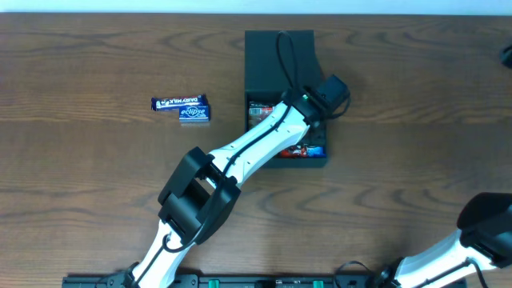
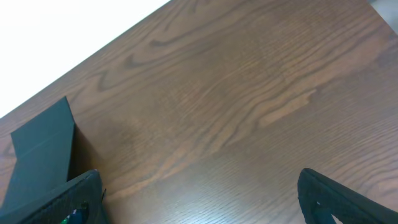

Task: Pack container
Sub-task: 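Release the KitKat and withdraw the left gripper to the Dairy Milk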

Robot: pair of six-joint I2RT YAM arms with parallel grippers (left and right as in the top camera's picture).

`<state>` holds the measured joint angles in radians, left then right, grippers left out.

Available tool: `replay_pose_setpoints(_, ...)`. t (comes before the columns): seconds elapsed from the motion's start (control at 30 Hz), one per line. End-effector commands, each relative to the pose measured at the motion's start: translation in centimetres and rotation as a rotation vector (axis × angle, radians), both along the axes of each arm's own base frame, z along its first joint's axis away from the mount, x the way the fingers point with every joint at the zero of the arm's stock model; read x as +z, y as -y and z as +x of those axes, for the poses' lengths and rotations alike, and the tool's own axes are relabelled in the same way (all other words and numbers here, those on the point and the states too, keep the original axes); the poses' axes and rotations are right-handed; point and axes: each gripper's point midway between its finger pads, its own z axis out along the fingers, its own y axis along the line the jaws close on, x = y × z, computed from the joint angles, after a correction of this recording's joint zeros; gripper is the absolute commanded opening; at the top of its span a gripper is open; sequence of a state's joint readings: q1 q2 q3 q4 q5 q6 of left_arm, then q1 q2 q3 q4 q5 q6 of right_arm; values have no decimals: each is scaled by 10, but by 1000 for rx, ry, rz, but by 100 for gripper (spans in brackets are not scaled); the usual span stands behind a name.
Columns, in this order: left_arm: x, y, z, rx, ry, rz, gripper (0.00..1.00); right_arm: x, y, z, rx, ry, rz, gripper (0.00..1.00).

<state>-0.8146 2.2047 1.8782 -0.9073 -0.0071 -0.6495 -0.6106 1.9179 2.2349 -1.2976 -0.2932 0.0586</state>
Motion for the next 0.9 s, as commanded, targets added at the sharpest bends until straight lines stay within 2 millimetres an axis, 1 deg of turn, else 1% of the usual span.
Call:
replay_pose_setpoints(0.0, 13, 3, 4, -51, 29, -6, 60, -5, 1, 0, 11, -6, 12, 99)
replay_pose_setpoints(0.1, 50, 8, 17, -96, 111, -41, 59, -5, 1, 0, 11, -6, 12, 99)
replay_pose_setpoints(0.17, 84, 5, 29, -108, 209, -42, 60, -5, 1, 0, 11, -6, 12, 99)
replay_pose_setpoints(0.2, 103, -1, 36, -114, 277, -21, 60, -5, 1, 0, 11, -6, 12, 99)
replay_pose_setpoints(0.23, 119, -8, 43, -119, 340, 13, 61, -5, 1, 0, 11, -6, 12, 99)
replay_pose_setpoints(0.27, 136, -22, 50, -117, 416, 76, 67, -5, 1, 0, 11, -6, 12, 99)
replay_pose_setpoints(0.3, 153, -42, 59, -99, 496, 171, 71, -5, 1, 0, 11, -6, 12, 99)
replay_pose_setpoints(0.37, 170, -76, 70, -63, 572, 331, 72, -5, 1, 0, 11, -6, 12, 99)
replay_pose_setpoints(0.4, 172, -92, 75, -52, 574, 391, 72, -5, 1, 0, 11, -6, 12, 99)
replay_pose_setpoints(0.43, 169, -106, 77, -37, 552, 421, 72, -5, 1, 0, 11, -6, 12, 99)
replay_pose_setpoints(0.5, 157, -130, 82, 21, 485, 422, 72, -5, 1, 0, 11, -6, 12, 99)
replay_pose_setpoints(0.57, 143, -163, 87, 187, 399, 375, 72, -5, 0, 0, 11, -8, 13, 99)
replay_pose_setpoints(0.67, 122, -217, 89, 553, 258, 267, 74, -5, 0, 0, 11, -8, 14, 99)
replay_pose_setpoints(0.7, 116, -234, 89, 675, 221, 234, 77, -5, 0, 0, 12, -8, 14, 99)
replay_pose_setpoints(0.8, 101, -272, 95, 924, 144, 162, 85, -5, 0, 0, 12, -8, 14, 99)
replay_pose_setpoints(0.83, 96, -282, 97, 987, 122, 139, 87, -5, 0, 0, 12, -8, 14, 99)
replay_pose_setpoints(0.87, 88, -291, 100, 1054, 93, 114, 88, -5, 0, 0, 12, -8, 14, 99)
